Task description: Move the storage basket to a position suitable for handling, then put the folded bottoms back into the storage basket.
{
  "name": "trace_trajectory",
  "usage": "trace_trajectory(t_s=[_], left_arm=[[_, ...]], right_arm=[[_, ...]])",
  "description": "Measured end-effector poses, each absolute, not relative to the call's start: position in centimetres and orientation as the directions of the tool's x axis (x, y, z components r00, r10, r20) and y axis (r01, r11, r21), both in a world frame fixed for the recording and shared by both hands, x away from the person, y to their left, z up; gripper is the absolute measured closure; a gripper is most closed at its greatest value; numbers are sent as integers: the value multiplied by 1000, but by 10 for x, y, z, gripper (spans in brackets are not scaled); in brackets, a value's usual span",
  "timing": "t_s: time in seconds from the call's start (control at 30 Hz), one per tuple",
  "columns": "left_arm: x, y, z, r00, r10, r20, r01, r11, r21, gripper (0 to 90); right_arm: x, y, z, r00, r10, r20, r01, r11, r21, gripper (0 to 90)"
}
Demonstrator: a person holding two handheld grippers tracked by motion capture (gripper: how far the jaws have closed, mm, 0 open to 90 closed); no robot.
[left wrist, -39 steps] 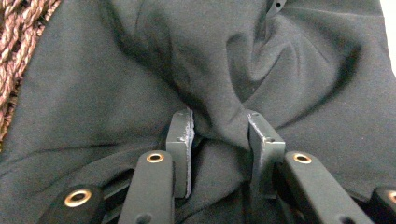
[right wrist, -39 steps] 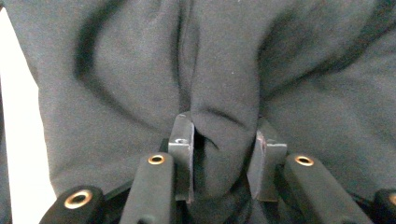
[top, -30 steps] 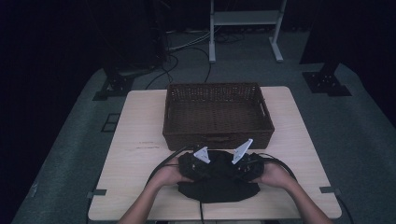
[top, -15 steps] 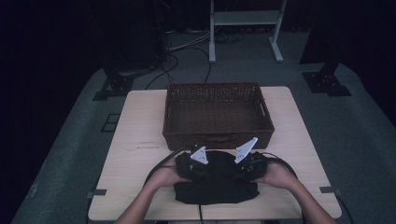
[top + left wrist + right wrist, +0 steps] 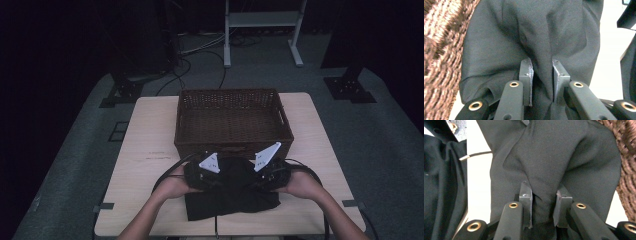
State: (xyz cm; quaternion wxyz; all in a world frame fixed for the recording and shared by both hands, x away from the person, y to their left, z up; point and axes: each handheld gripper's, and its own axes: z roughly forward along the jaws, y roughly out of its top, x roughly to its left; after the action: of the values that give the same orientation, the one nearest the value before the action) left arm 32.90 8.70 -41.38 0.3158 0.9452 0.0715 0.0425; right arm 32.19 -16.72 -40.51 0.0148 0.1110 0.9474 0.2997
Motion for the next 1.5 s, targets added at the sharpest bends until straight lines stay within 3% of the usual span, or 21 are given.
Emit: trace_trajectory(t_s=[0.97, 1.5], left_arm=[[334, 89, -328, 983, 130, 129, 26, -798, 601, 740], [341, 91, -300, 979, 128, 156, 10, -803, 595, 740]], right_arm=[[325, -171, -325, -981, 191, -24, 133, 766, 628, 722], [333, -169, -299, -981, 189, -43, 119, 760, 639, 721]])
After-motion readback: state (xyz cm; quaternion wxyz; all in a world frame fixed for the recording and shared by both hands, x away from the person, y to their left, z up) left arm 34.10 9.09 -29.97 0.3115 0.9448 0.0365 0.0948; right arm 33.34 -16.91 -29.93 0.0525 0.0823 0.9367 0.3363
